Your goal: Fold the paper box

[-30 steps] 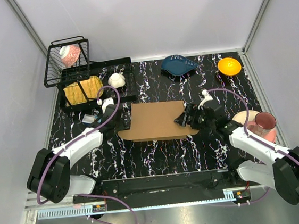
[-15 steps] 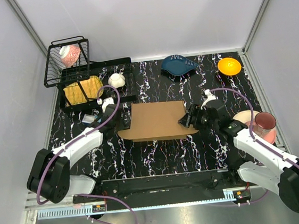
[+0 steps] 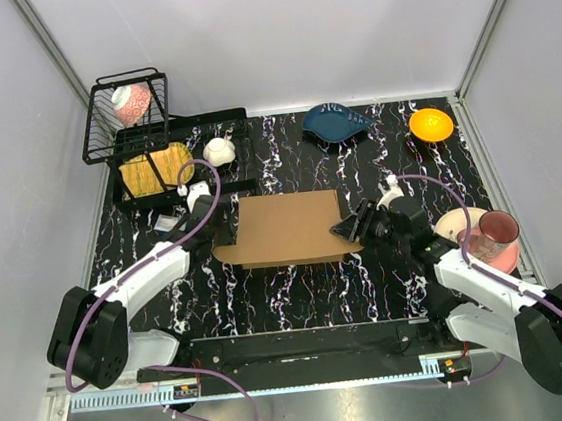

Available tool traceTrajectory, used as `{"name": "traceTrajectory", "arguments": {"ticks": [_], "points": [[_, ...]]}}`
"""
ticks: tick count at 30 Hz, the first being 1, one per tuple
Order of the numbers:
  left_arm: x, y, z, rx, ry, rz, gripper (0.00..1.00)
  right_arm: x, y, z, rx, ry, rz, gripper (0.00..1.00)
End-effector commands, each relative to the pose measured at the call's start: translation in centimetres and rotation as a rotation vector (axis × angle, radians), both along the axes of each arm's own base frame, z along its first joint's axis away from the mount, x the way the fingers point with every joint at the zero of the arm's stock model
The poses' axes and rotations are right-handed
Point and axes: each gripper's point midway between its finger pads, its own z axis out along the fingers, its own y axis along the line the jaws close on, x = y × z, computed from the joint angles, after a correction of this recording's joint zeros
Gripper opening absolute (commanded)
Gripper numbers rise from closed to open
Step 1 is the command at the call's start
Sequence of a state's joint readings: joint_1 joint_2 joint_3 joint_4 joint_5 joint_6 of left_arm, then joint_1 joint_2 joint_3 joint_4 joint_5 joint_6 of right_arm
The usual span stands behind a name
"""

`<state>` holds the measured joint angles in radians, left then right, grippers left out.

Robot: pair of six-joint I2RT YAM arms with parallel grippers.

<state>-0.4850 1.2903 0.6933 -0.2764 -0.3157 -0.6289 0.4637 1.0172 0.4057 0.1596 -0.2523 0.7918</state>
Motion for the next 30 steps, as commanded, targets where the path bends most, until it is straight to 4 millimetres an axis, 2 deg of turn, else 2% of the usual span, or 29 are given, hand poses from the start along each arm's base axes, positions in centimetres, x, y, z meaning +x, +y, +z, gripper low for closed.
{"name": "traceTrajectory", "arguments": {"ticks": [1,5,6,11,13,14,16,19,25,30], "points": [[0.8,-1.4,1.6,-0.072,-0.060,-0.013,0.46,-1.4,0.5,-2.5,0.032,0.077,0.027,0.49],[0.8,-1.6,1.4,-0.078,-0.053,-0.015,0.46,-1.9,0.7,-3.3,0.087,0.110,0.015,0.48],[0.8,-1.6,1.4,-0.078,-0.052,-0.014,0.46,-1.9,1.0,-3.0,0.112,0.091,0.020,0.48],[0.7,-1.5,1.3,-0.075,-0.049,-0.014,0.46,-2.3,0.9,-4.1,0.112,0.125,0.016,0.49],[0.7,-1.4,1.2,-0.070,-0.049,-0.014,0.46,-2.1,0.7,-3.9,0.086,0.120,0.010,0.52],[0.7,-1.3,1.1,-0.066,-0.048,-0.012,0.46,-2.3,0.1,-4.8,0.036,0.140,0.002,0.56],[0.6,-1.3,1.0,-0.064,-0.046,-0.009,0.46,-2.1,-0.2,-4.1,0.005,0.111,0.005,0.57],[0.6,-1.3,0.9,-0.068,-0.042,-0.007,0.46,-2.5,-0.6,-4.7,0.001,0.123,-0.009,0.52],[0.7,-1.6,1.2,-0.080,-0.046,-0.009,0.46,-2.5,0.4,-3.6,0.128,0.113,-0.012,0.47],[0.7,-1.6,1.2,-0.079,-0.045,-0.012,0.46,-2.4,1.3,-3.1,0.197,0.128,0.001,0.48]]}}
